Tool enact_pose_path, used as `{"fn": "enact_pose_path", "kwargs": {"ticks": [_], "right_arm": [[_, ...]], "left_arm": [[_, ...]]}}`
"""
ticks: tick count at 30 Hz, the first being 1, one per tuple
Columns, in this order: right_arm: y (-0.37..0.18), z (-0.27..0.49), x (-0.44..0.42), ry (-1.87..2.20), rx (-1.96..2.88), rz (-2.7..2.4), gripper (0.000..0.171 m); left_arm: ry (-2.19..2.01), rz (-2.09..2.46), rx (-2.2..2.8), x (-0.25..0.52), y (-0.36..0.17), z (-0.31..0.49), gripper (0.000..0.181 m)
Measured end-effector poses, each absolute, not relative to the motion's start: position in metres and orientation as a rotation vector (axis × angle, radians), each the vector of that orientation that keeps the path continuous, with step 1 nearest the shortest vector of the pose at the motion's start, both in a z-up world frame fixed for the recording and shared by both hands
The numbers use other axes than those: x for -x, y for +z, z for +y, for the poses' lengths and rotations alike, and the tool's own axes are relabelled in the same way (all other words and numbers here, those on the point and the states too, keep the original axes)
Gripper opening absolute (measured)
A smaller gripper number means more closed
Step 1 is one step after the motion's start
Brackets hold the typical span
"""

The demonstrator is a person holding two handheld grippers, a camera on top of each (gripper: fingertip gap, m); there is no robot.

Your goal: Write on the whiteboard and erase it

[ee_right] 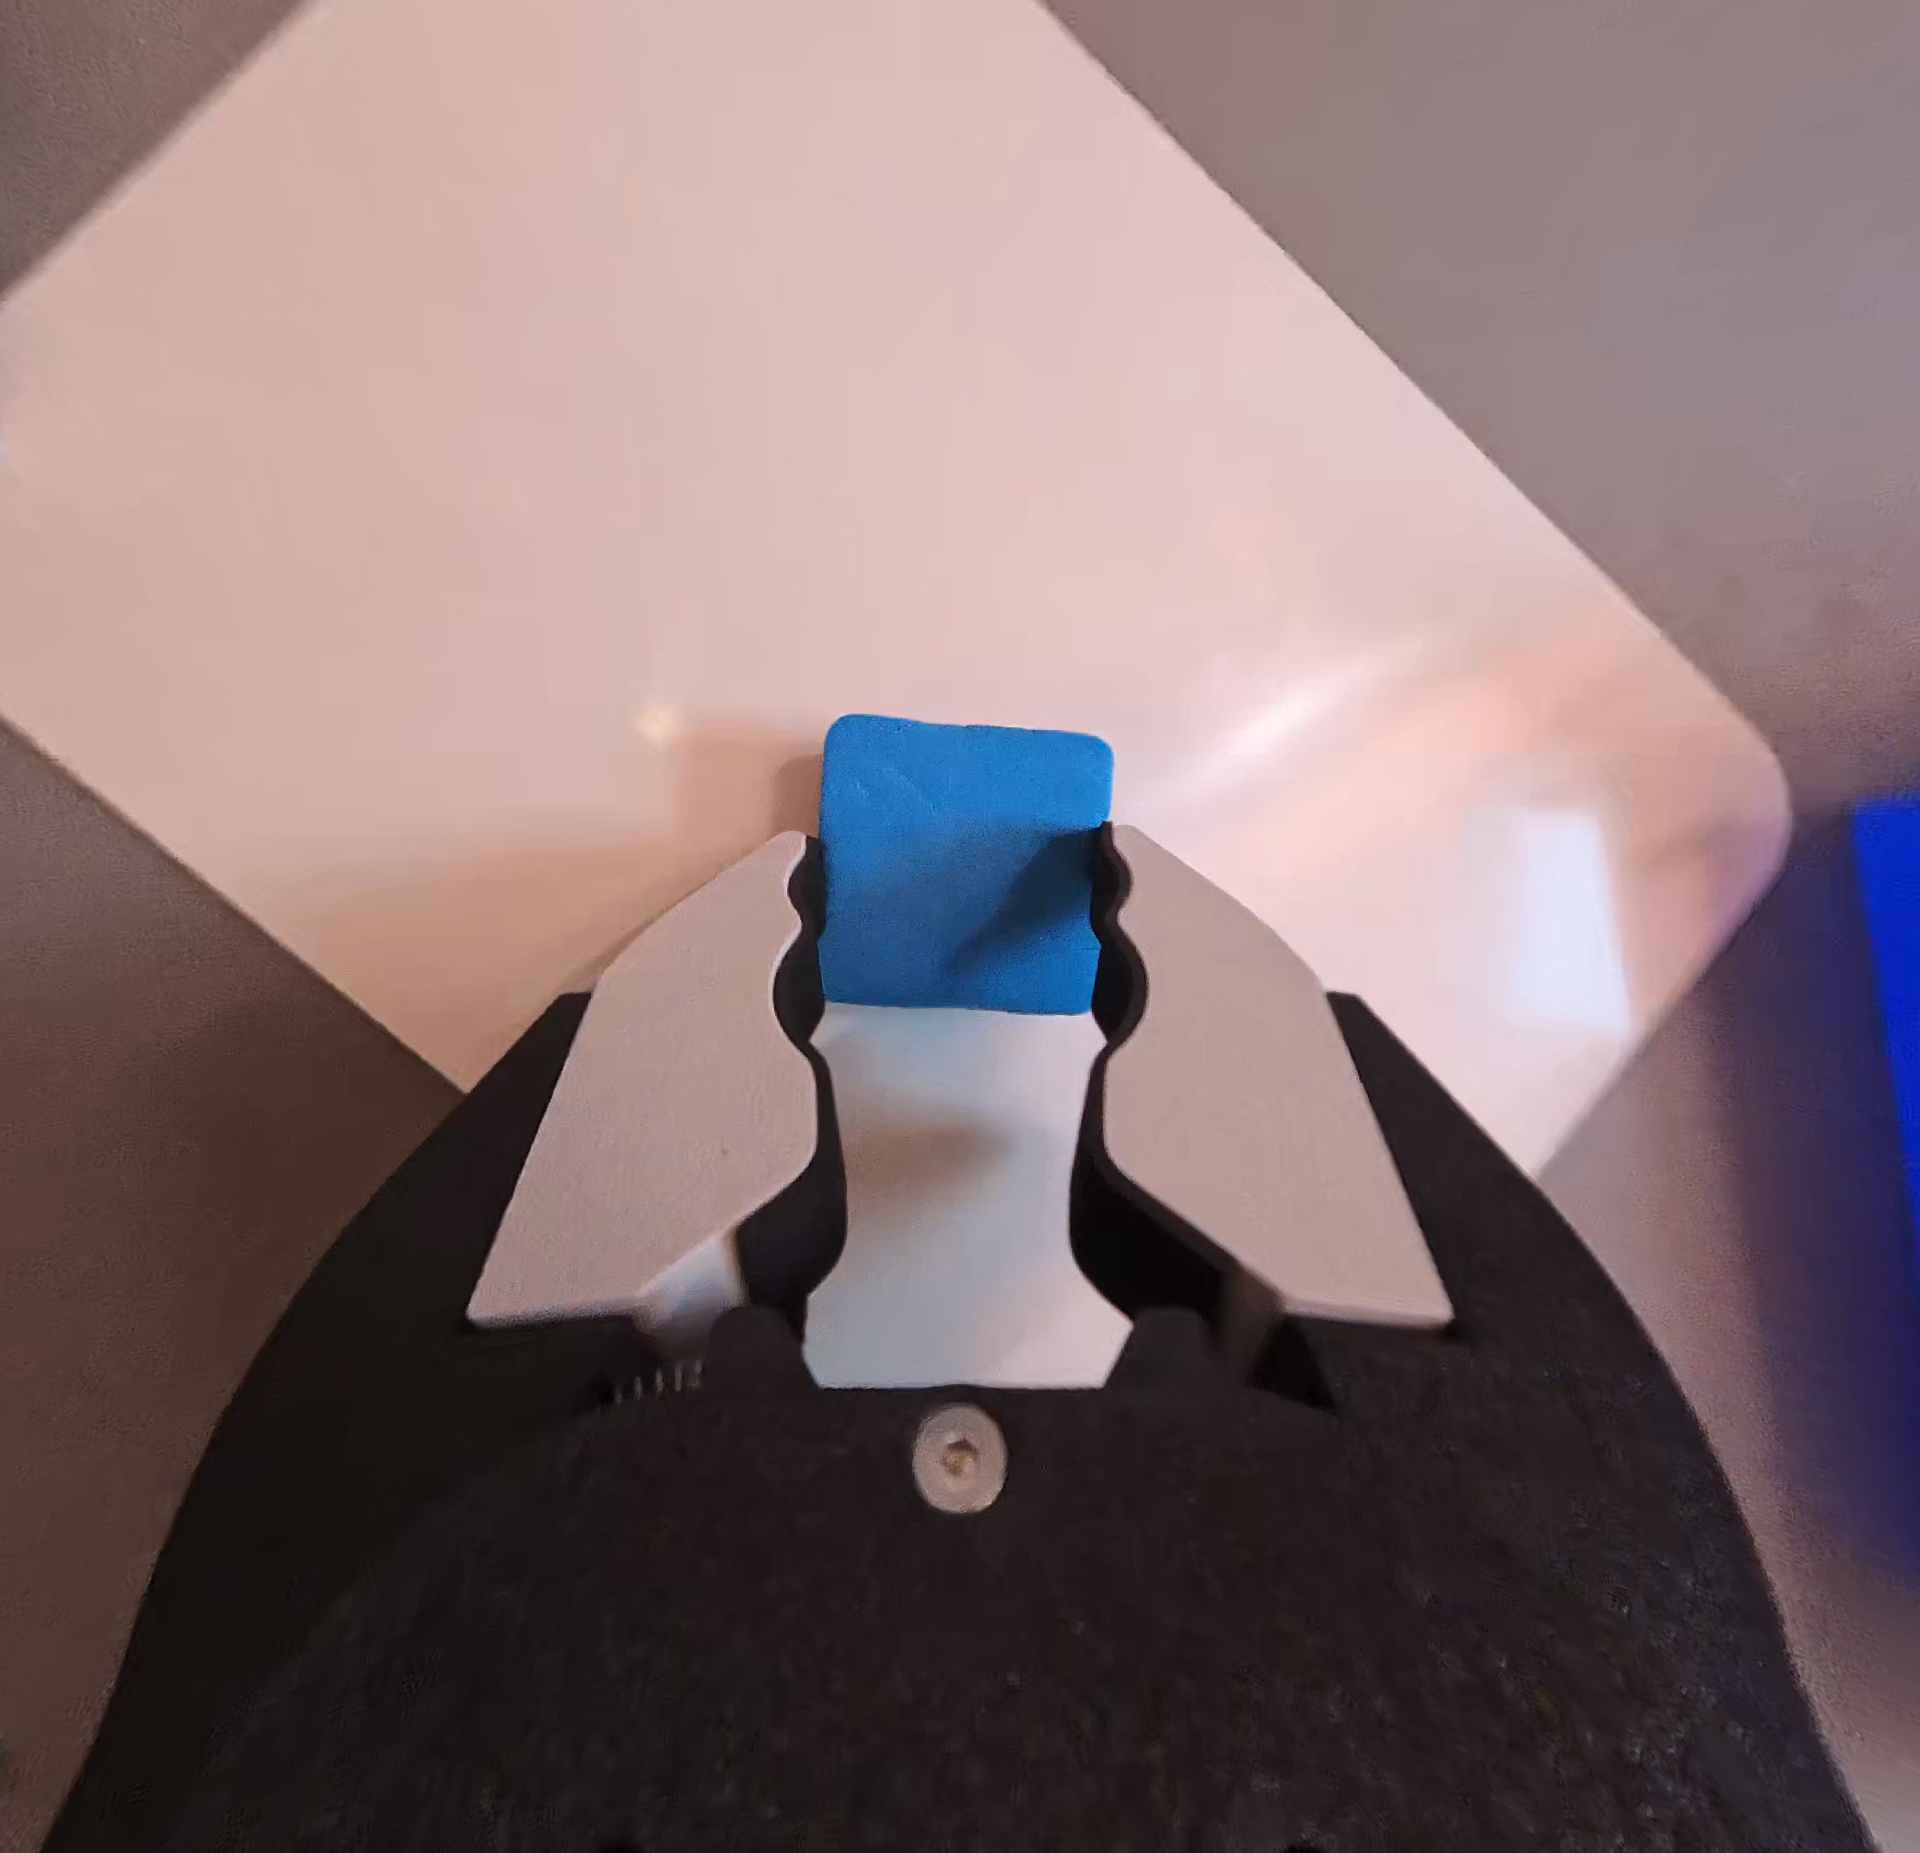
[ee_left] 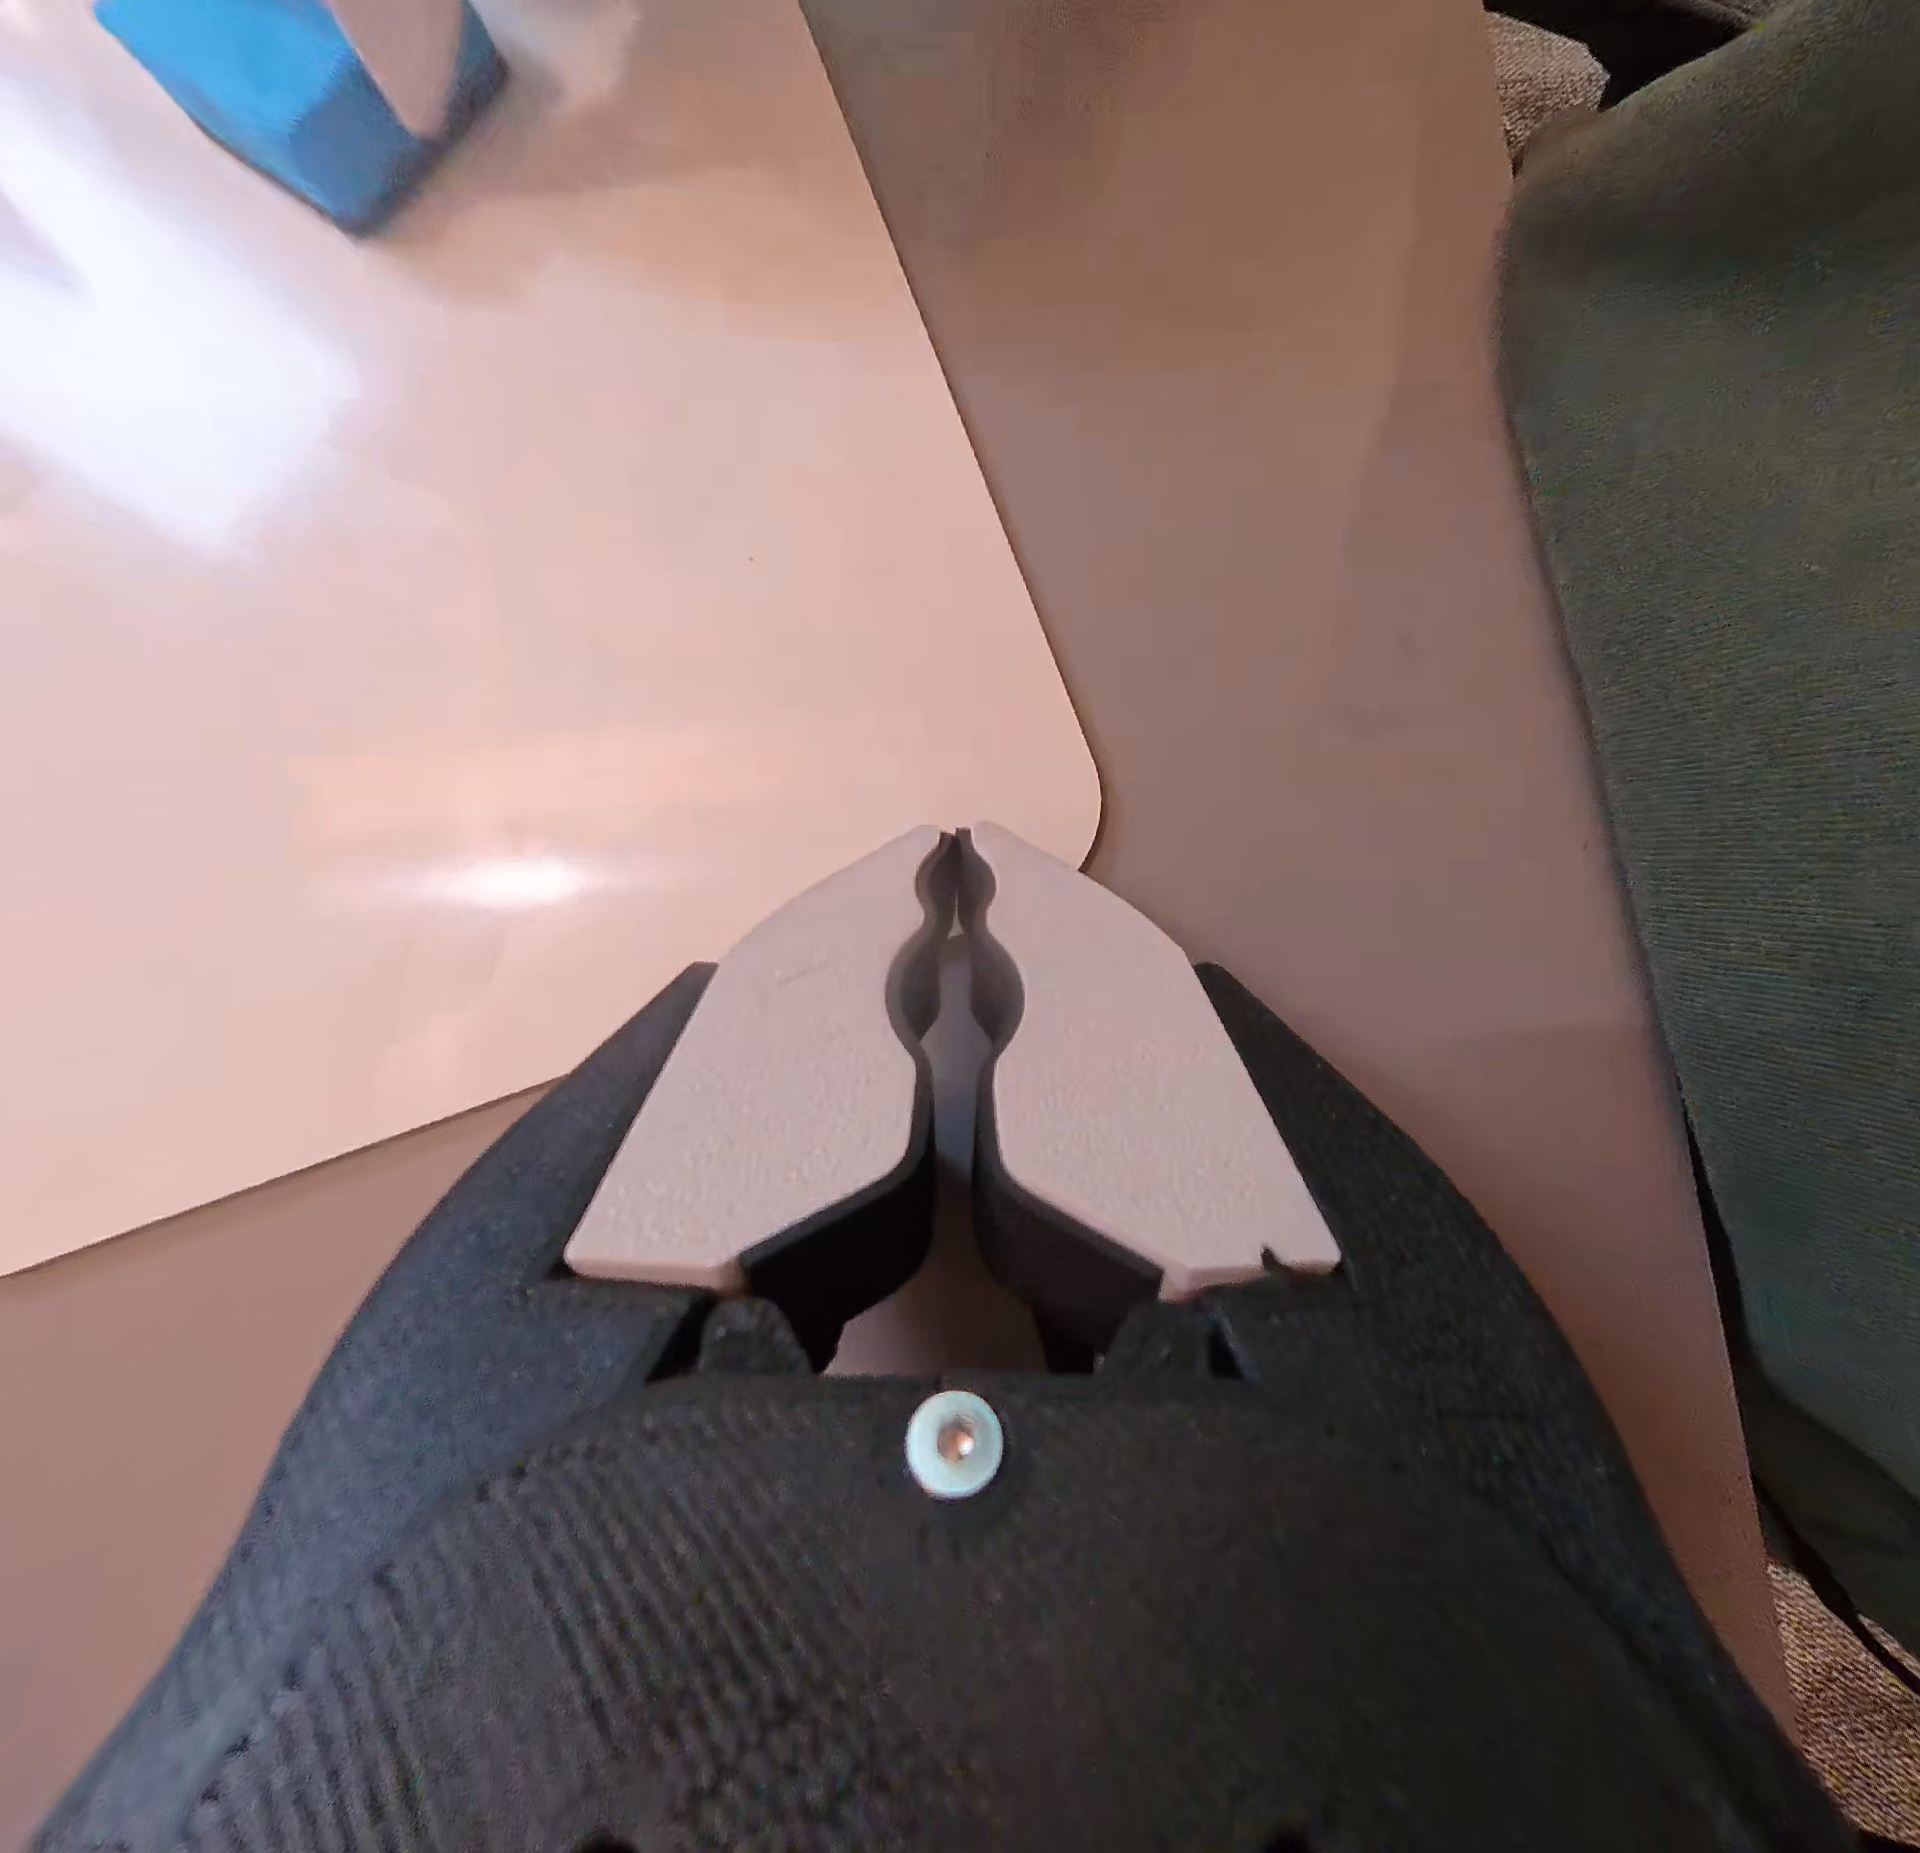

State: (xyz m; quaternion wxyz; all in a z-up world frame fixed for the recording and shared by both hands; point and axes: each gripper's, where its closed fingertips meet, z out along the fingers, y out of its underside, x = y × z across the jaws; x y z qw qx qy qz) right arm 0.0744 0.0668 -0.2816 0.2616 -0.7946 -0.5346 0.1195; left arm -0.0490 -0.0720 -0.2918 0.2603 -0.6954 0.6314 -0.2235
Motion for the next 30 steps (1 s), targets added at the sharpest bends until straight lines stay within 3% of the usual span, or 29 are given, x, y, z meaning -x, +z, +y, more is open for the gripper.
{"fn": "enact_pose_path", "kwargs": {"ticks": [3, 9, 16, 22, 25, 30], "right_arm": [[-0.280, 0.071, -0.047, 0.311, 2.073, -1.541, 0.050], [-0.279, 0.187, -0.097, 0.245, 2.283, -1.065, 0.050], [-0.279, 0.067, 0.032, 0.340, 1.990, -1.638, 0.050], [-0.280, 0.177, -0.115, 0.252, 2.312, -1.022, 0.050], [-0.280, 0.153, -0.130, 0.231, 2.301, -1.038, 0.050], [-0.280, 0.033, -0.050, 0.373, 2.147, -1.436, 0.050]], "left_arm": [[-0.610, 1.714, 1.886, 0.048, -0.292, -0.072, 0.000], [-0.610, 1.714, 1.880, 0.048, -0.292, -0.073, 0.000], [-0.622, 1.719, 1.876, 0.049, -0.292, -0.073, 0.000], [-0.567, 1.741, 1.850, 0.050, -0.293, -0.074, 0.000], [-0.581, 1.735, 1.856, 0.051, -0.293, -0.073, 0.000], [-0.582, 1.735, 1.865, 0.051, -0.293, -0.073, 0.000]]}}
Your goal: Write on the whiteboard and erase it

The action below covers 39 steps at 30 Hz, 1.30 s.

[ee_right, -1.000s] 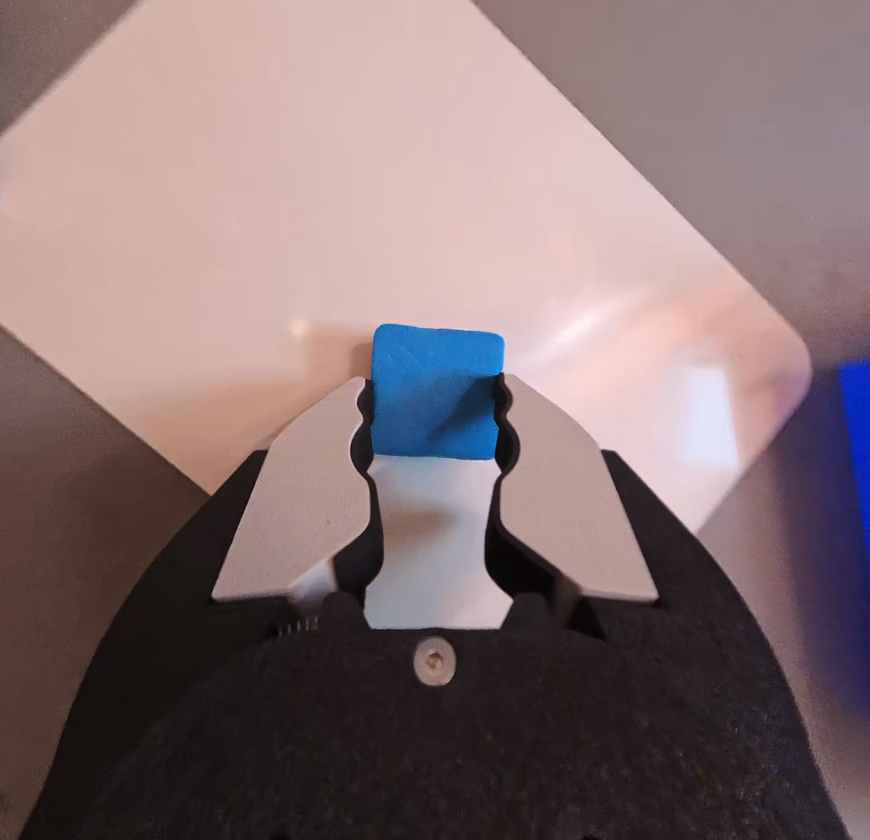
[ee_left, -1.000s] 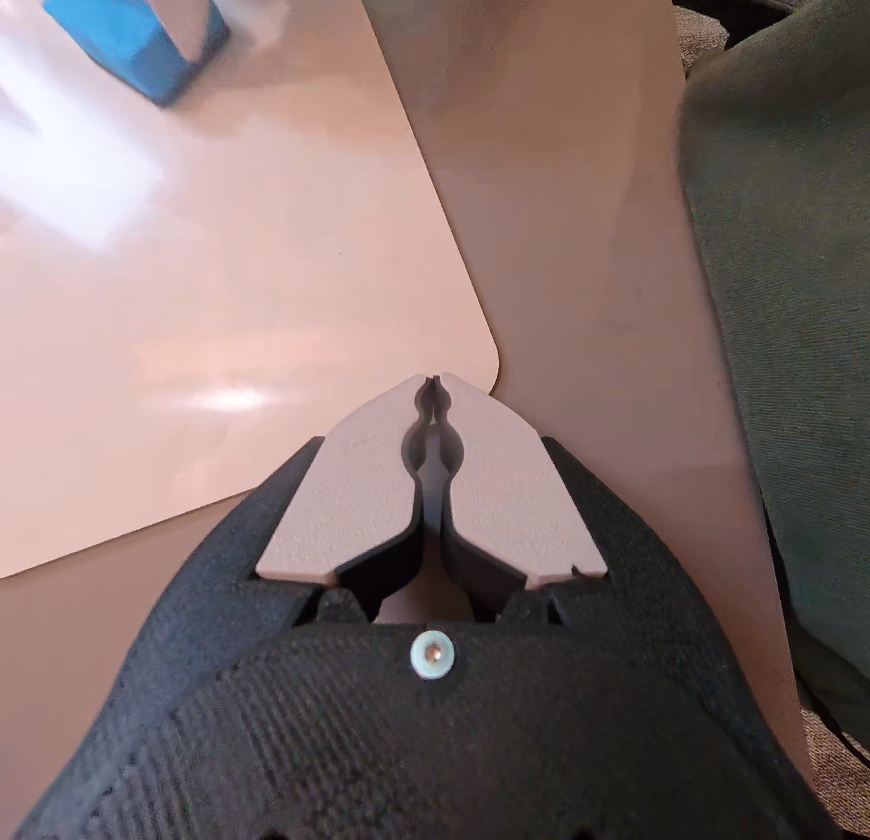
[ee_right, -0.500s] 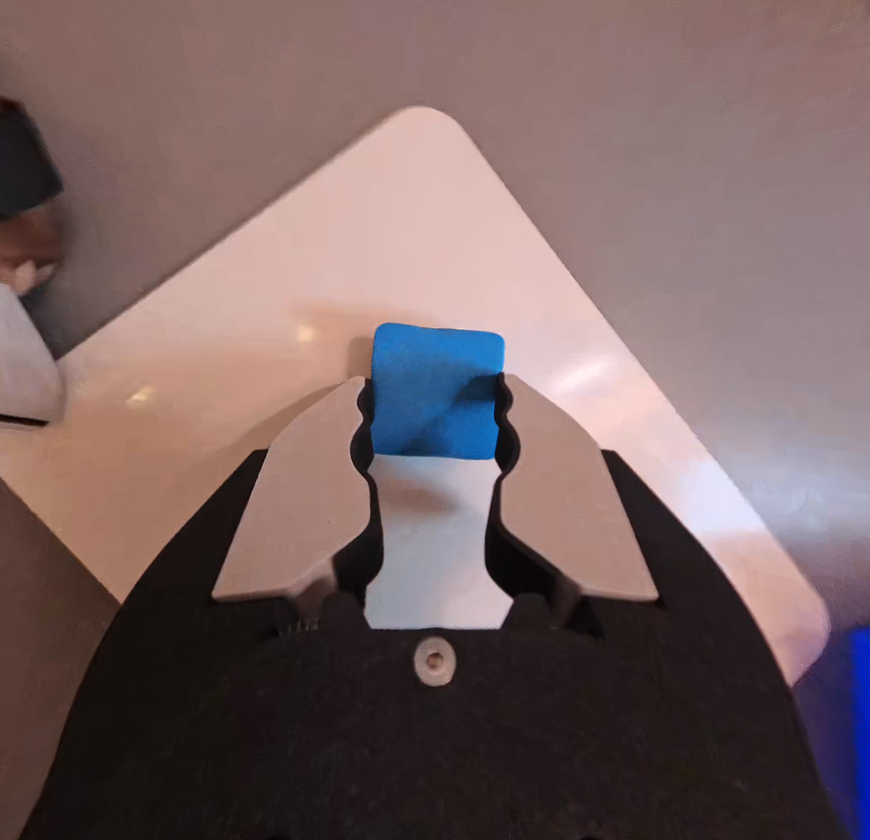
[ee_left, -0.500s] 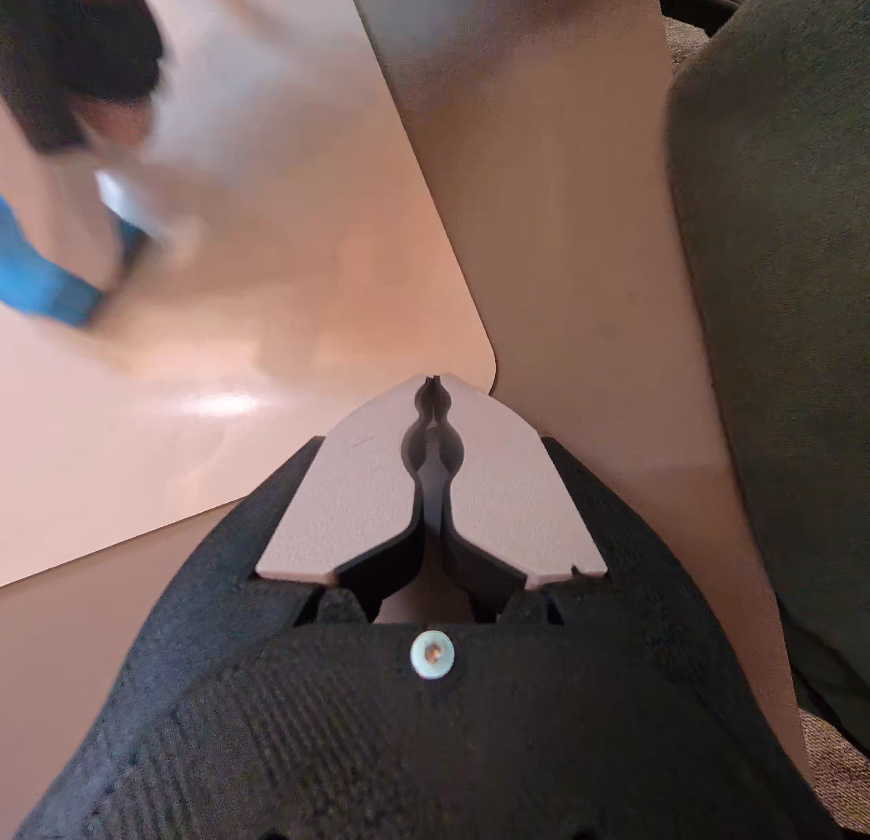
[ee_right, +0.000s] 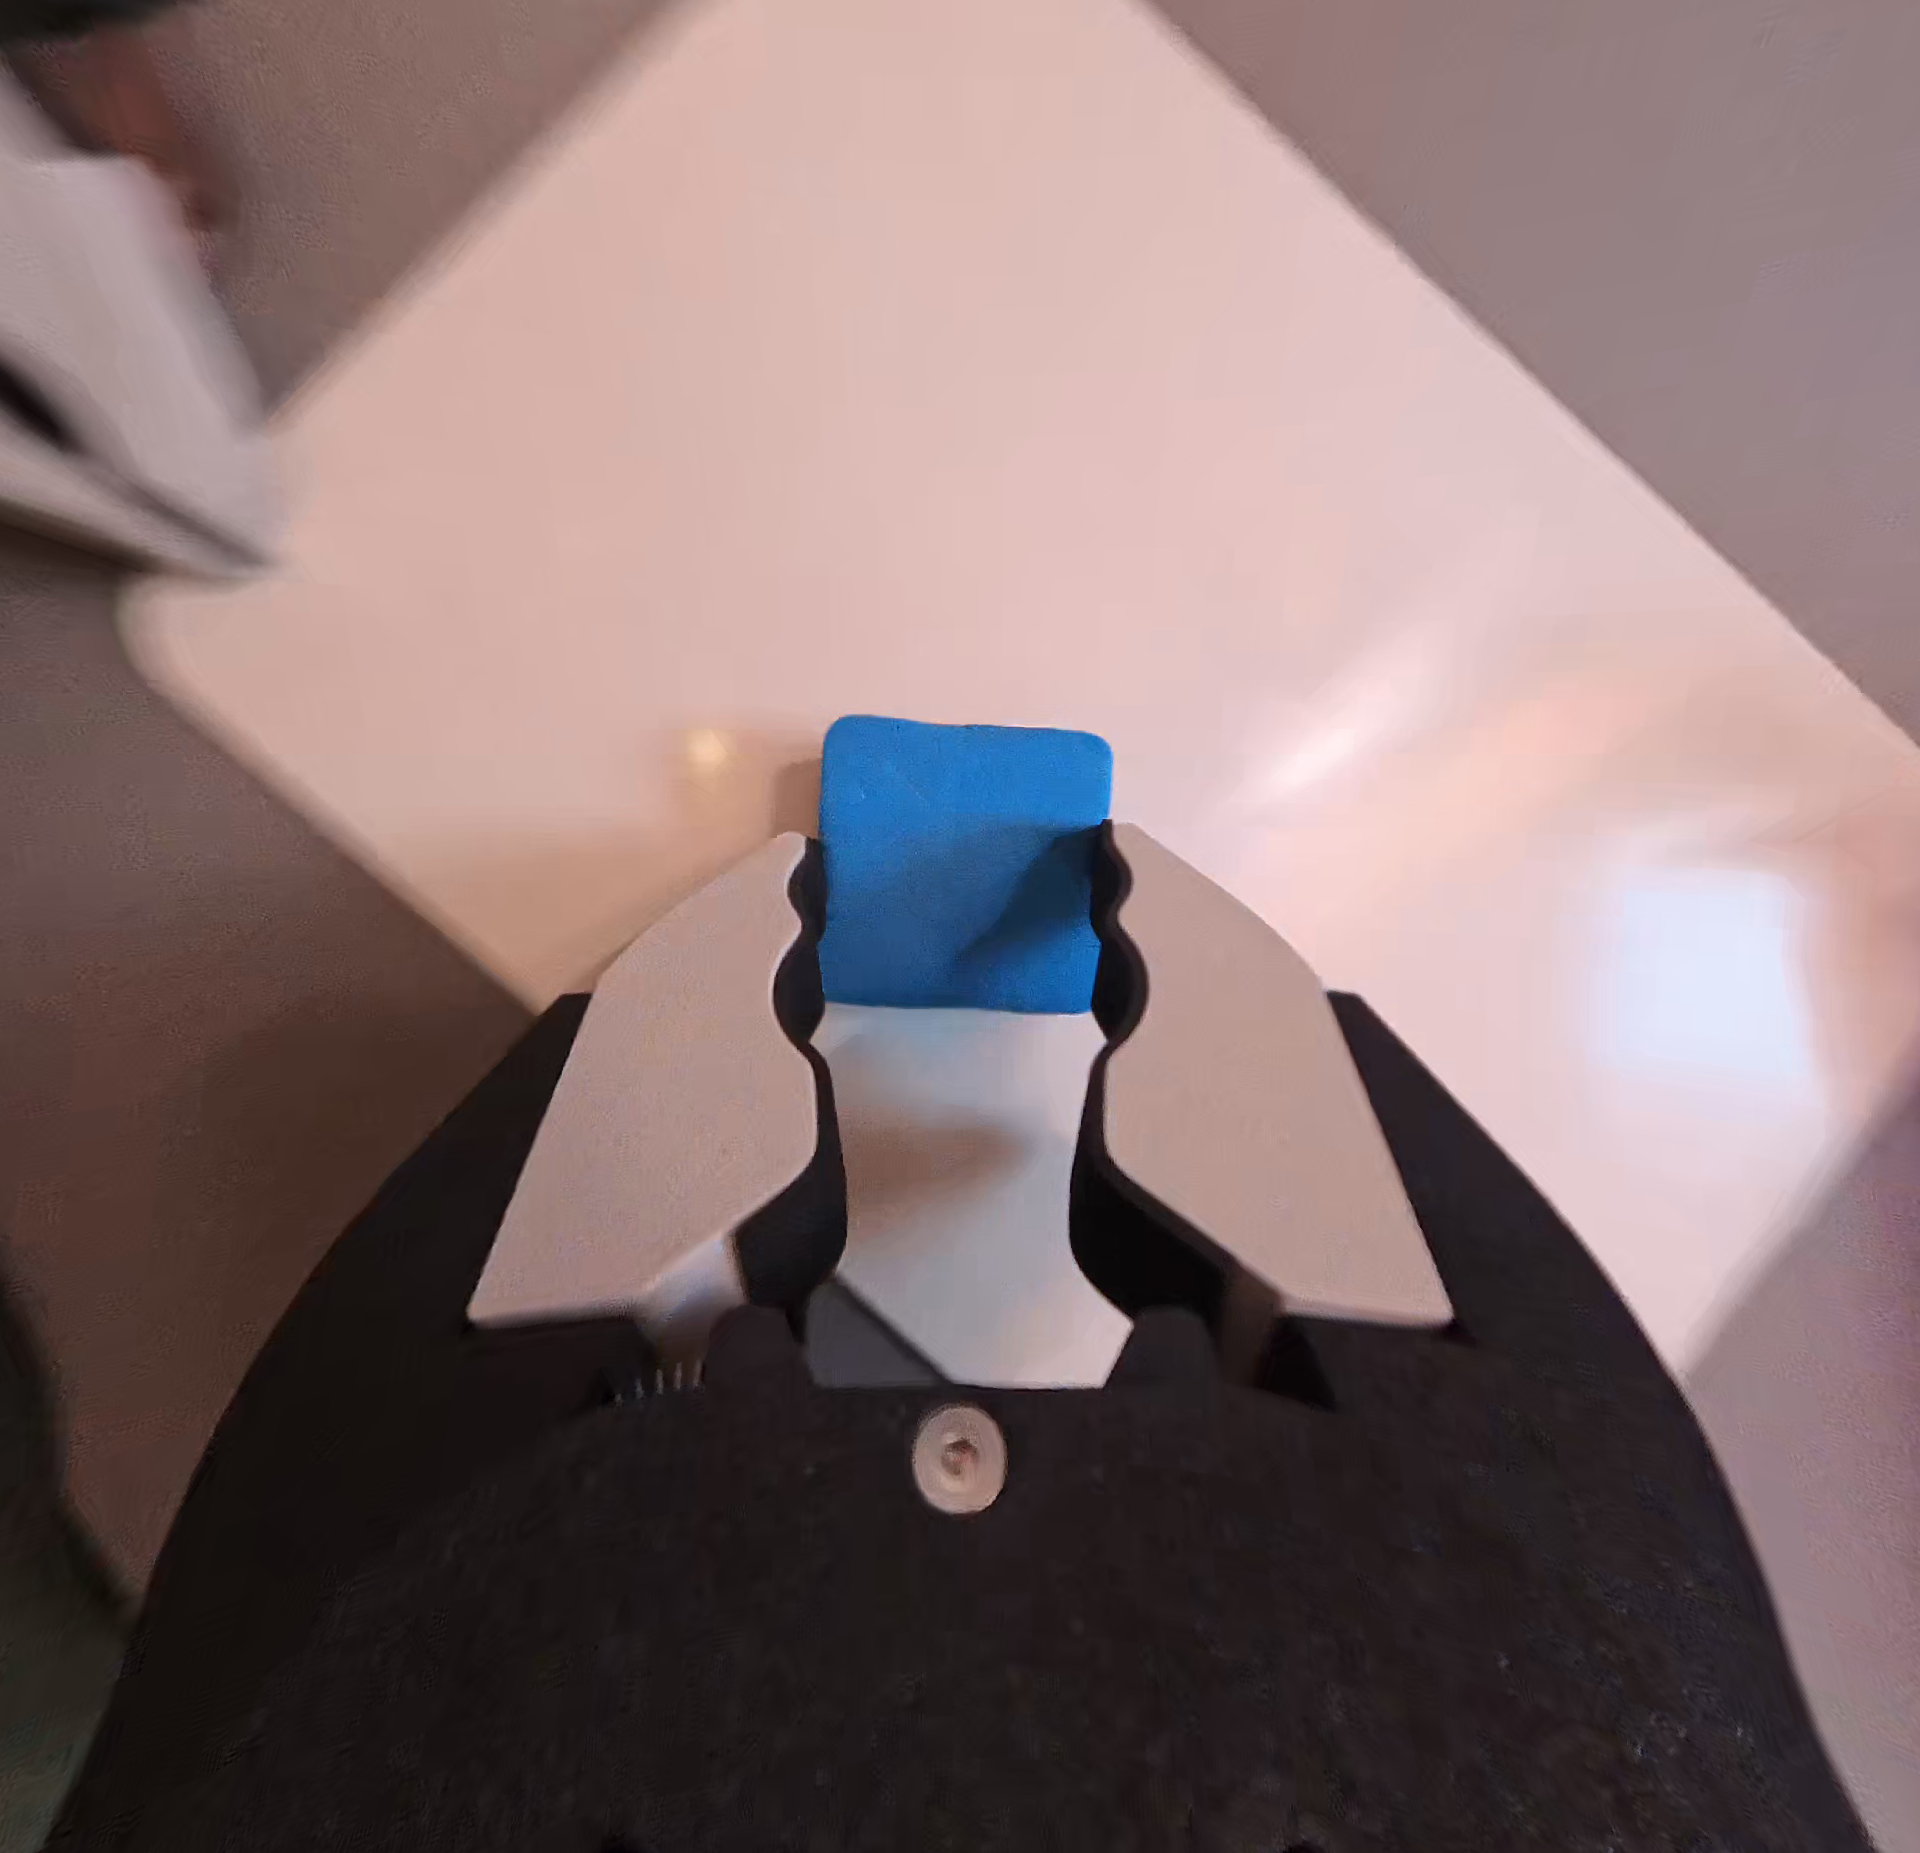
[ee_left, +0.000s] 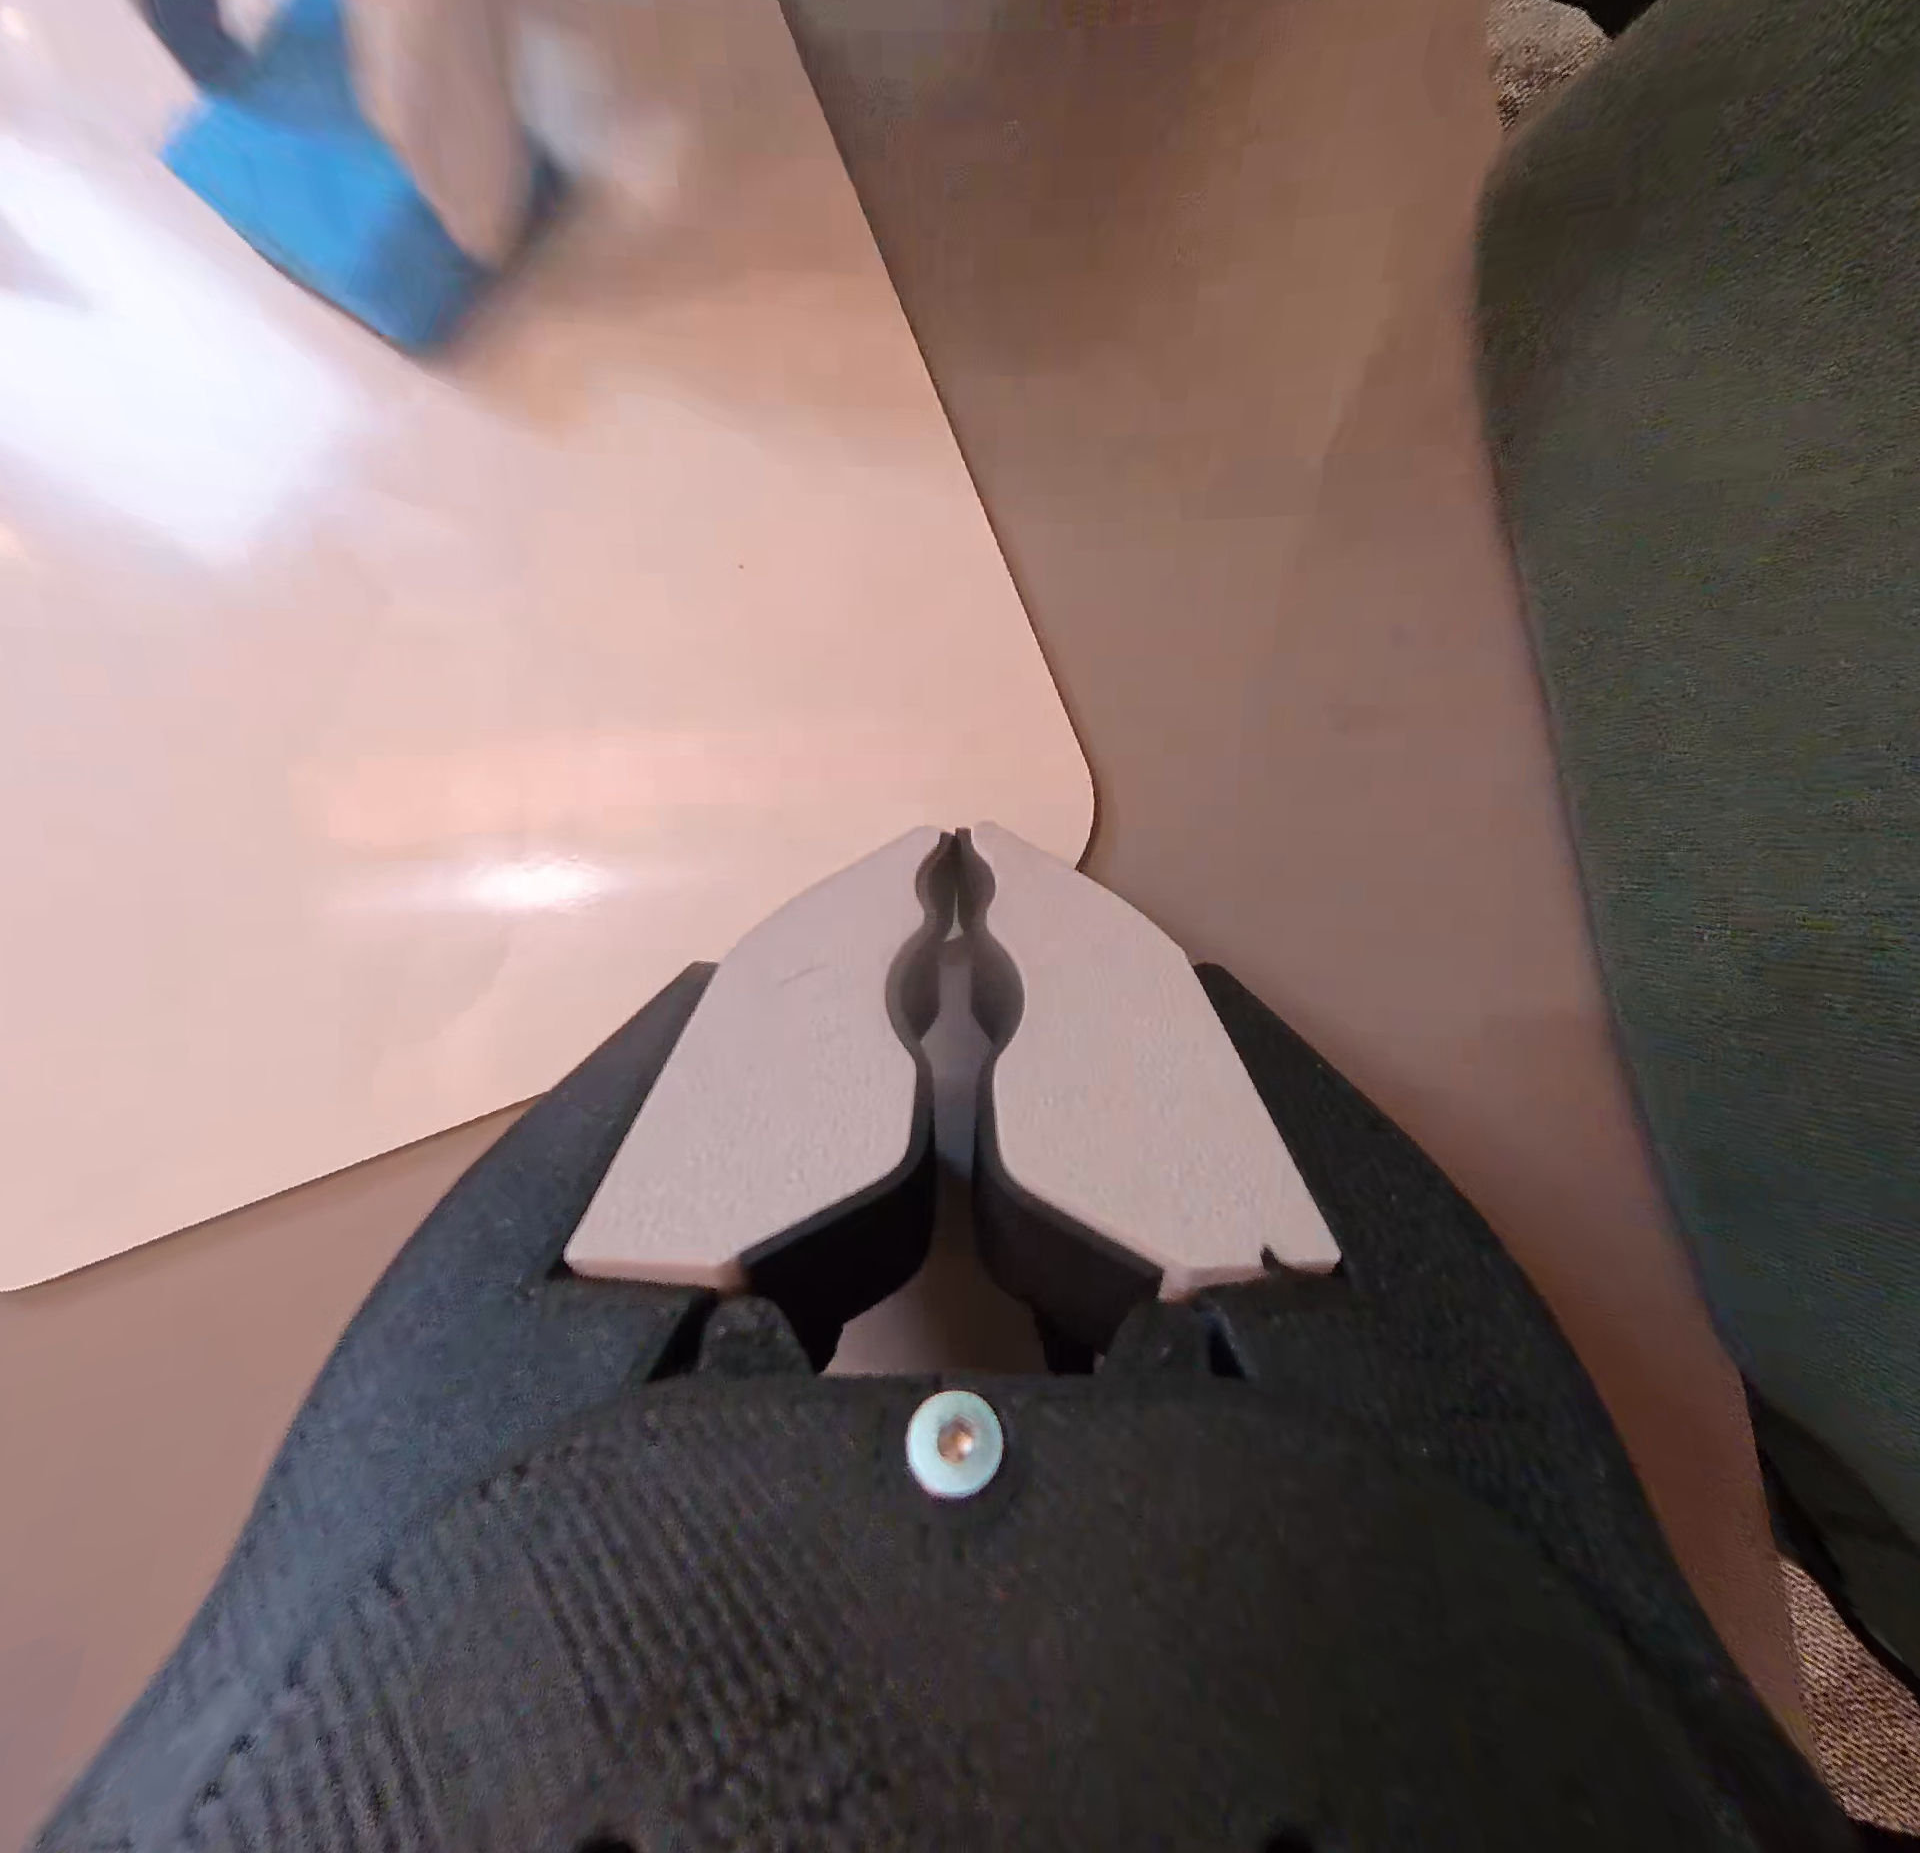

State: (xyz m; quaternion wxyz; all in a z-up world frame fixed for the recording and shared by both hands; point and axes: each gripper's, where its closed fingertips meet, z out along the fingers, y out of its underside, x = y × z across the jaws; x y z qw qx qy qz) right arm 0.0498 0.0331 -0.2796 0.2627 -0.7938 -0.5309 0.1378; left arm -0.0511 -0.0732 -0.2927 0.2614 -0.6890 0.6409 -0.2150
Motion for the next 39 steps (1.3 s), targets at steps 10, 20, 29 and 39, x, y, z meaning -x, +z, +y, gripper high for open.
{"fn": "enact_pose_path", "kwargs": {"ticks": [10, 20, 29, 39], "right_arm": [[-0.280, 0.152, -0.149, 0.225, 2.330, -0.970, 0.050], [-0.280, 0.014, -0.012, 0.424, 1.987, -1.661, 0.050], [-0.280, 0.148, -0.105, 0.295, 2.157, -1.138, 0.050], [-0.280, 0.127, -0.087, 0.303, 2.148, -1.216, 0.050]], "left_arm": [[-0.553, 1.743, 1.853, 0.051, -0.293, -0.074, 0.000], [-0.572, 1.729, 1.871, 0.051, -0.292, -0.072, 0.000], [-0.594, 1.720, 1.873, 0.051, -0.292, -0.073, 0.000], [-0.593, 1.728, 1.866, 0.049, -0.291, -0.074, 0.000]]}}
